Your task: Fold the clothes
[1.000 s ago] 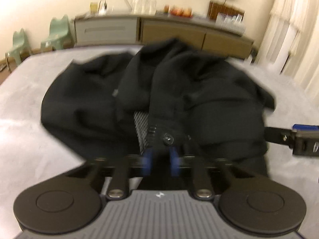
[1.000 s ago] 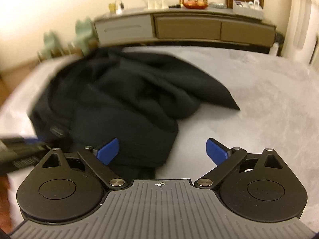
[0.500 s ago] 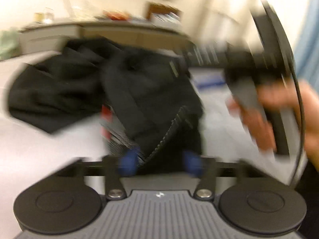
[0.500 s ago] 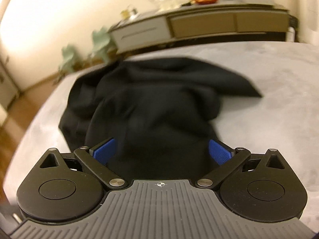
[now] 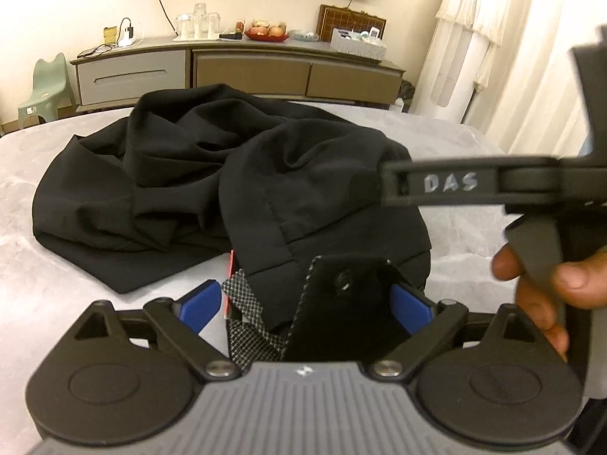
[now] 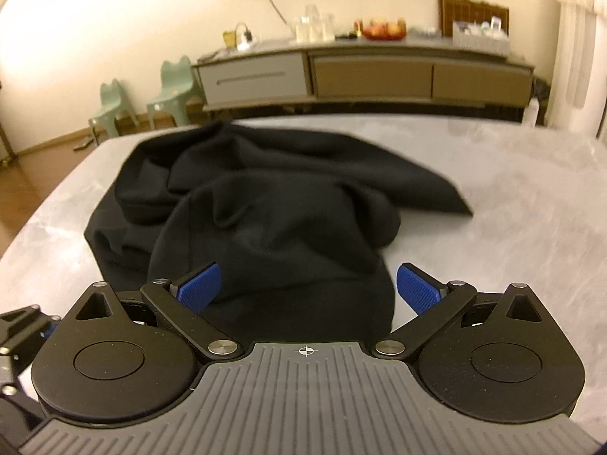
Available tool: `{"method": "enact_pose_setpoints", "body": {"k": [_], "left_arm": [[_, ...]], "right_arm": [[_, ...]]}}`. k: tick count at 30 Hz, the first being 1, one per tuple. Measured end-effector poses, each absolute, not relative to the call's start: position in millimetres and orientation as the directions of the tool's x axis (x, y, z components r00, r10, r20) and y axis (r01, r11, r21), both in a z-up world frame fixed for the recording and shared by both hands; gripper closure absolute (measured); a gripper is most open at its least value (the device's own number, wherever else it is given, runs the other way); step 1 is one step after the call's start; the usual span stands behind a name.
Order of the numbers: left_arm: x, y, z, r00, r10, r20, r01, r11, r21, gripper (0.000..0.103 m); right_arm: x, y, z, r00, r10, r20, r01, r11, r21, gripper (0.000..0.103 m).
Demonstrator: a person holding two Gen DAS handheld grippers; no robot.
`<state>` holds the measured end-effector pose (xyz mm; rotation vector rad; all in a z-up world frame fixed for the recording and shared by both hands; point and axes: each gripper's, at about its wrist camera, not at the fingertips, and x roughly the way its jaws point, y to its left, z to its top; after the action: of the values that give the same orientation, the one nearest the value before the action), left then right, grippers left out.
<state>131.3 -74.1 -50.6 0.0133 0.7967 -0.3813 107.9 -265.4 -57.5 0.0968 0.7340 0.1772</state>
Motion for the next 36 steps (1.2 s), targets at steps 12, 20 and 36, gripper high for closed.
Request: {"method": "enact_pose_setpoints", "body": {"k": [12, 20, 36], "left_arm": [[144.9, -86.9, -53.1, 0.634, -0.261, -0.728, 0.285, 0.954, -0.094, 0.022], [140.9, -68.6, -33.1, 0.658, -0.253, -0.709, 0.257, 0.961, -0.105, 0.080], [104.0, 61.7, 16.7, 0.776, 0.116, -0.620, -0.177, 0.983, -0.038, 0.083]], "right_arm": [[100.6, -280.3, -38.7, 0.767, 0.186, -0.614, -0.104, 0.980, 0.167, 0.002], [96.1, -286.8, -33.1, 0.778, 0.188, -0.600, -0.097, 0.979, 0.181, 0.002], [95.0, -289.7, -36.6, 0.773, 0.179, -0.609, -0.088, 0.980, 0.177, 0.002]]}}
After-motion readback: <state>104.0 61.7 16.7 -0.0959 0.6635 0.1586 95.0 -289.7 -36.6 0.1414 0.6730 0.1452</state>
